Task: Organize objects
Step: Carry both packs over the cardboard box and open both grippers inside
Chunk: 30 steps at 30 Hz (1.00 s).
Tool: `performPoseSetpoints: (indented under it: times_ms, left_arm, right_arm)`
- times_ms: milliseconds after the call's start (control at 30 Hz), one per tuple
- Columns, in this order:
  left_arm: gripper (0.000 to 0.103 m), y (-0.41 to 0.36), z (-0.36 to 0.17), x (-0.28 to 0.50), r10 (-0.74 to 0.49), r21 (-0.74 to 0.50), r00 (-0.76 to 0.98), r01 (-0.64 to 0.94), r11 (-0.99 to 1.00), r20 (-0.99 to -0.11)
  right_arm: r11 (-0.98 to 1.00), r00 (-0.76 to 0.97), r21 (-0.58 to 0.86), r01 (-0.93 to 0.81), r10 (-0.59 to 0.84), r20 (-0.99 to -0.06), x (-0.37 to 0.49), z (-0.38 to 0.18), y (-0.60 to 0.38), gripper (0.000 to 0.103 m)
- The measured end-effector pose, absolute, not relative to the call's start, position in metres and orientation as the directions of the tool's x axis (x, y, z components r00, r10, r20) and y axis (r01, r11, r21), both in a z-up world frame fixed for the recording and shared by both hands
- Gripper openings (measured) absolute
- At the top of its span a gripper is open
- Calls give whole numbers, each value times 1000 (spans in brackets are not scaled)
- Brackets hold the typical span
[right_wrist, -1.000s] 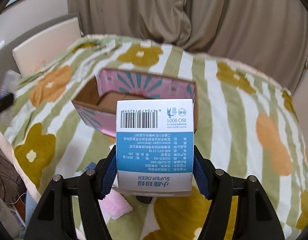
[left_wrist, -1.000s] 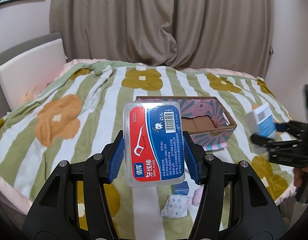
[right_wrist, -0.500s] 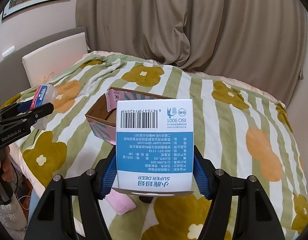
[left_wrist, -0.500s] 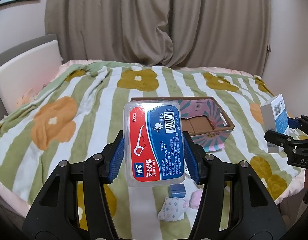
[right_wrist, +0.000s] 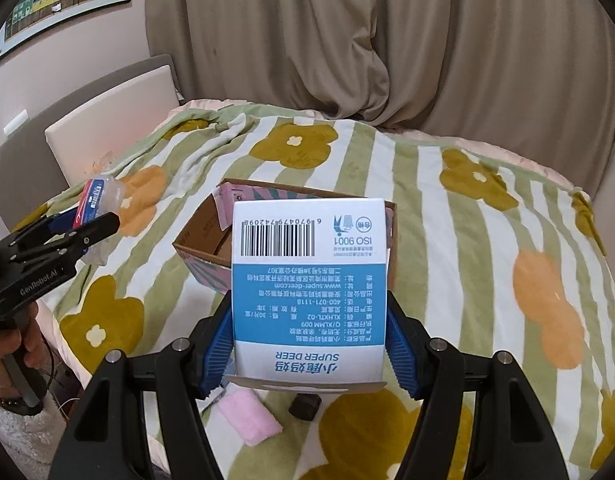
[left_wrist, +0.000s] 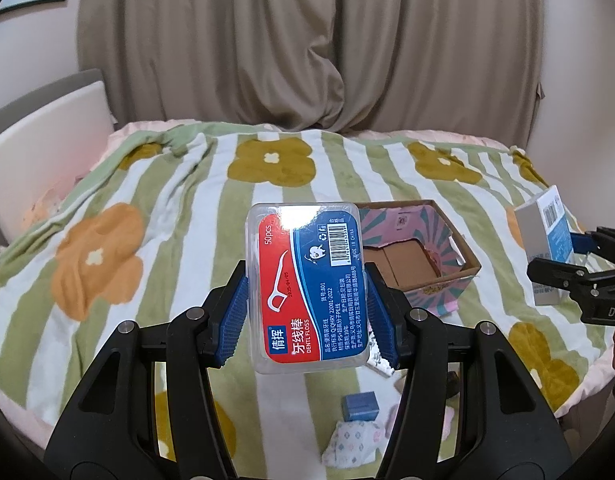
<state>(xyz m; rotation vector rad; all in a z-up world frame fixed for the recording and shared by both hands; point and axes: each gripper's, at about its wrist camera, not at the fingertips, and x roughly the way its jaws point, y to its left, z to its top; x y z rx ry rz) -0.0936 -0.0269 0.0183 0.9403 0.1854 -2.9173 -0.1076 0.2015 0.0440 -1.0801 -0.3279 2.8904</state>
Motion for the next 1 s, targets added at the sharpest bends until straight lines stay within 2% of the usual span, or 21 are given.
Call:
performPoseSetpoints:
  times_ms: [333, 767, 1000]
  left_arm:
    - [51, -49, 7, -180, 72, -163, -750, 48, -986, -657]
    - [51, -49, -64, -290, 148, -184, -558, 9, -983, -817]
    - [51, -45, -101, -329, 120, -138, -448, 8, -990, -886]
  right_arm:
    - [-966, -733, -253, 57, 132, -668, -169, 54, 195, 63]
    - [-986, -534, -164, 43, 116, -838, -270, 6, 231, 63]
    - [-989, -444, -151, 9, 131, -886, -309, -21, 246, 63]
